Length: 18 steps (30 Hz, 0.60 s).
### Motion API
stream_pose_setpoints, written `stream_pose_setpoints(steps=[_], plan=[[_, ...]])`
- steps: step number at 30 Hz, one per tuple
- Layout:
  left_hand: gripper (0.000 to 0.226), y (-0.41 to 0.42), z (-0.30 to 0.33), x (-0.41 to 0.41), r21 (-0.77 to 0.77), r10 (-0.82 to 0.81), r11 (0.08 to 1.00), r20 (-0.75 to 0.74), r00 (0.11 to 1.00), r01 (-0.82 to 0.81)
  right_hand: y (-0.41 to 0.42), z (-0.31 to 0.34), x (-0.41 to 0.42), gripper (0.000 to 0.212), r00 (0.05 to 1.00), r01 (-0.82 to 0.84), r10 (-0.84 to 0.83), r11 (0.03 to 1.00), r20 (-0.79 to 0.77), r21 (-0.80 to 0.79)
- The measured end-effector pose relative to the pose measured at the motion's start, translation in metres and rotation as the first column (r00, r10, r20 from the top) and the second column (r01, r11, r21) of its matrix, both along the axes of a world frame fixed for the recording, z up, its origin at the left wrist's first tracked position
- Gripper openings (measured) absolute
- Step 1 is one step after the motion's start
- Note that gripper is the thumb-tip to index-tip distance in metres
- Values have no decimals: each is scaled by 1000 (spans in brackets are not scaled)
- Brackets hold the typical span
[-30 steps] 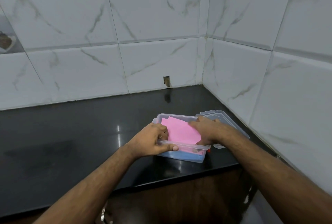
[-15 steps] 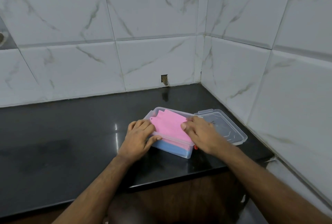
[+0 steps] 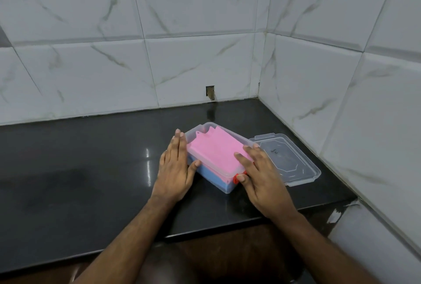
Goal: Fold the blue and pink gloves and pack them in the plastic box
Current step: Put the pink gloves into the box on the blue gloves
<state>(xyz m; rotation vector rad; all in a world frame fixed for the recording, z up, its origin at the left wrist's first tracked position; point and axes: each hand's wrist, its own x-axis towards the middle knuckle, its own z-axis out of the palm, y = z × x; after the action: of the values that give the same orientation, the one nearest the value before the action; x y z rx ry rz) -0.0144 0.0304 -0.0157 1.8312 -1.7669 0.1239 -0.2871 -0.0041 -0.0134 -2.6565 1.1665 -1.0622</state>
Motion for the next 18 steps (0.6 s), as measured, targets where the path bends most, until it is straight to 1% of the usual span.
stream_pose_setpoints(steps=[3,6,10,12,15,18], plan=[[86,-6,-3,-1,13,-18,1000,33,999,18,1,1,15,54,999,46,-46,999,-11,2],[80,-9,-6,1,29,-44,999,97,994,42,-3,2,30,52,996,86,-86,996,-36,-11],[80,-11,-8,4,78,-89,994,143,986,79,-13,0,42,55,988,139,-139,990,-64,-8],[78,-13,-8,4,103,-105,991,169,980,88,-18,0,46,60,988,150,-150,989,-45,8],[74,-13,-7,3,143,-114,986,189,975,88,-23,-2,50,78,986,169,-169,985,-10,28],[71,-10,-4,-1,165,-117,983,200,973,84,-22,-6,51,85,986,165,-164,986,-43,19]])
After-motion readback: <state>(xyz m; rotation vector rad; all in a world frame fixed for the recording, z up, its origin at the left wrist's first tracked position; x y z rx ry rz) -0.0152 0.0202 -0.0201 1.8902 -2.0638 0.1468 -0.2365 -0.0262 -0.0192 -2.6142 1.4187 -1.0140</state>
